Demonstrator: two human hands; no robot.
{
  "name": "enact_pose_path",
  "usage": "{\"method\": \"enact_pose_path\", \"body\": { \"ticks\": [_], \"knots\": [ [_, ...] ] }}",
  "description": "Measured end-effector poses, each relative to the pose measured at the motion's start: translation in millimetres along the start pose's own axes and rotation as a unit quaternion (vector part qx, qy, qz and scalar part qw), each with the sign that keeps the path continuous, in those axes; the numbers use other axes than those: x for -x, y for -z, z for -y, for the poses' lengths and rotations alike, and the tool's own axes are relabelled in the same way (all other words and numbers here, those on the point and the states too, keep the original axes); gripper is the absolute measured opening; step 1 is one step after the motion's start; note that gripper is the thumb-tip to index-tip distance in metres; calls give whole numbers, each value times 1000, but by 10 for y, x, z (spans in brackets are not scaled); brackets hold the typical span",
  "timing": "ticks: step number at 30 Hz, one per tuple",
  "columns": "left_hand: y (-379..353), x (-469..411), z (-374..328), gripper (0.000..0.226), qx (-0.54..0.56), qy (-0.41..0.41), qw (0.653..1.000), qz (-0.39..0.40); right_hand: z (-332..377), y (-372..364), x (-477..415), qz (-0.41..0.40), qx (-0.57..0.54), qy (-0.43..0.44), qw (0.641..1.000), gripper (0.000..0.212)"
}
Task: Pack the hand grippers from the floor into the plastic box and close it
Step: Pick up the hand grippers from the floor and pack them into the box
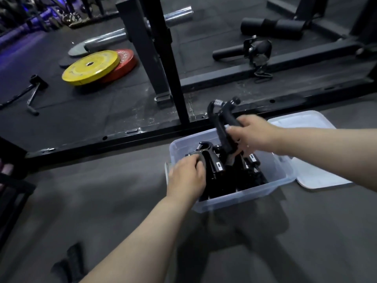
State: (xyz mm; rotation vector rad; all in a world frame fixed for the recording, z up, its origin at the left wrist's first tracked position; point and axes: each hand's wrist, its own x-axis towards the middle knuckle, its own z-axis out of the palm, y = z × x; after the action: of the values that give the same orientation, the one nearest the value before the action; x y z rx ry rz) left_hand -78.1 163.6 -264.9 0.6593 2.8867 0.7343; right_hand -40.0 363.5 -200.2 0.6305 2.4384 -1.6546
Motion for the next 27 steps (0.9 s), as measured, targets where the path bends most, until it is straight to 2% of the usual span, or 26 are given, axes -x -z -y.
{"method": "enact_pose_path", "body": {
  "ticks": [2,4,5,9,12,16,24,27],
  "knots": [
    [-58,65,88,21,-32,-69,996,47,-5,236,-13,-61,25,3,998,20],
    [-106,109,151,38,-31,-85,993,82,-17,418,-8,-90,74,-6,993,22],
    [-128,118,184,44,-47,-88,992,72,-34,483,-2,-92,99,-14,991,23],
    [-200,132,300,48,-115,-99,988,-21,-126,603,67,-71,195,-49,977,24],
    [-269,113,374,51,-79,-54,995,14,-192,579,122,-45,257,-76,962,23],
    [-307,171,376,61,-90,-51,995,5,-244,503,119,-12,326,-116,938,22],
    [-357,186,362,67,-101,-43,994,-14,-227,352,99,37,384,-188,903,37],
    [-363,181,361,68,-96,-45,994,-20,-320,307,41,38,384,-197,901,39]
  ]
}}
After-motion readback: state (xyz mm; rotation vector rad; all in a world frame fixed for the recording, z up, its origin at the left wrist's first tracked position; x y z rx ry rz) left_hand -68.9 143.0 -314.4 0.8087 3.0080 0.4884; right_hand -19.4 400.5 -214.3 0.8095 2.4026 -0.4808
